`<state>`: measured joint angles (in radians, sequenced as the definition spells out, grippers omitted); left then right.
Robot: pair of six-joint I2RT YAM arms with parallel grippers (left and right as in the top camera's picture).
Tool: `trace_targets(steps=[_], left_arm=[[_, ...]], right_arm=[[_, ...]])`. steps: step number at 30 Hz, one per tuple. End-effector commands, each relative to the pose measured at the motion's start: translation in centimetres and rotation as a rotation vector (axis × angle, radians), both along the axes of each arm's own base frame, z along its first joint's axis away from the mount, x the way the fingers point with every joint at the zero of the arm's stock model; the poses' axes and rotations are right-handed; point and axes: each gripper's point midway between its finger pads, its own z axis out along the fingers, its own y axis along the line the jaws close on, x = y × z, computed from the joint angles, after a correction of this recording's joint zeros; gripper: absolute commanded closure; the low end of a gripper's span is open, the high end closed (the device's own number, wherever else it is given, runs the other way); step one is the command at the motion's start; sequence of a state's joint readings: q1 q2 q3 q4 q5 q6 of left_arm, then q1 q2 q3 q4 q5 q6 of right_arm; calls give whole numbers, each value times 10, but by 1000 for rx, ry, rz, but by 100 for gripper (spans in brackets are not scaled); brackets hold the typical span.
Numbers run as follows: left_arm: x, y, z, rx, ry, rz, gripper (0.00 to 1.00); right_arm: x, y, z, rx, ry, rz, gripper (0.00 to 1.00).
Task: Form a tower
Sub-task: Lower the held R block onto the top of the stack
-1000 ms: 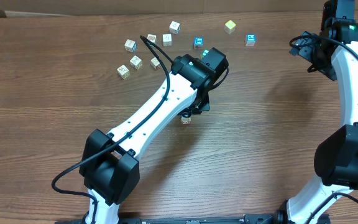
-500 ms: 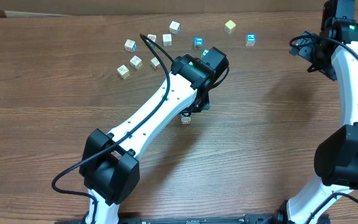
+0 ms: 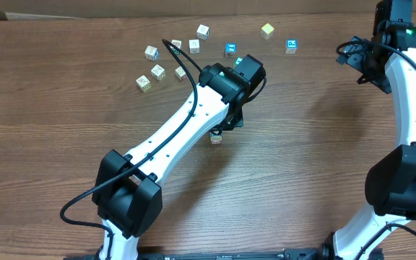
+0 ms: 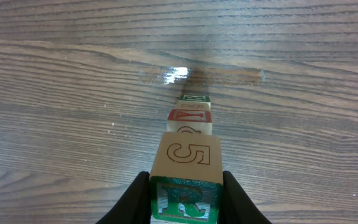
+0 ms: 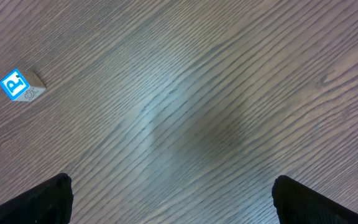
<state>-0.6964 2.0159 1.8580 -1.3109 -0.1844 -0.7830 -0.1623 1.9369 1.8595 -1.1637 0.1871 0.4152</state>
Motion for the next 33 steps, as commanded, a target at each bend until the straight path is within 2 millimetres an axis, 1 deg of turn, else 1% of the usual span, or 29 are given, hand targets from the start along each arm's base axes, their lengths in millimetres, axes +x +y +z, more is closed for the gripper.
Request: trace_targets(steps=[1, 22, 25, 30, 33], left_arm=[[-1, 1, -5, 7, 14, 0, 80], [5, 1, -4, 12, -14, 1, 78], [3, 1, -4, 16, -8, -11, 78], [-5, -1, -6, -4, 36, -22, 78], [-8, 2, -6, 10, 49, -21, 78]], right_arm=[[1, -1, 5, -5, -14, -2, 0], [1, -1, 5, -5, -14, -2, 0], [1, -1, 5, -5, -14, -2, 0], [1, -1, 5, -5, -15, -2, 0], [1, -1, 5, -5, -14, -2, 0]])
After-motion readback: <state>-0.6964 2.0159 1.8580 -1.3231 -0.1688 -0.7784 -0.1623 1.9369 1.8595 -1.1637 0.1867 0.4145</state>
